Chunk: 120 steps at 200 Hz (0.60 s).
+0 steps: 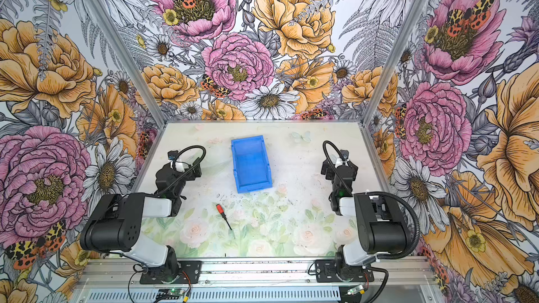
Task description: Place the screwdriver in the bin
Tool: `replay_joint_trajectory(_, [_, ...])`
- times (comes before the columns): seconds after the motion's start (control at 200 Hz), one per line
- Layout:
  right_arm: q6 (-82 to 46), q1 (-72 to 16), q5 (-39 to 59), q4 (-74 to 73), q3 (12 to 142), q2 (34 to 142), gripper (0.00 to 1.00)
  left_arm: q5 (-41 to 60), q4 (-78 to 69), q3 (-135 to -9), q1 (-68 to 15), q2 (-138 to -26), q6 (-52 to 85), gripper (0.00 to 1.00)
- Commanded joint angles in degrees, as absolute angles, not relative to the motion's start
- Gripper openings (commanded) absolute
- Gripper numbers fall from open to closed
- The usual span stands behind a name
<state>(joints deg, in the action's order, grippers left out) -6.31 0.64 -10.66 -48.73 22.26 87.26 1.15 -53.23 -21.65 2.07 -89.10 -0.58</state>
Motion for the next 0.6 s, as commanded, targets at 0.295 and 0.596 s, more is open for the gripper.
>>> replay_joint_trajectory(0.295, [-5.6, 0.3, -11.0, -50.0, 22.1, 87.7, 1.0, 3.3, -53.3, -21.8, 2.6, -88.9, -0.7, 0.99])
replay_joint_trajectory(0.596, [-5.7, 0.3, -11.0, -50.0, 22.1, 87.8, 0.99, 3.2, -53.3, -21.8, 2.6, -88.9, -0.7, 0.99])
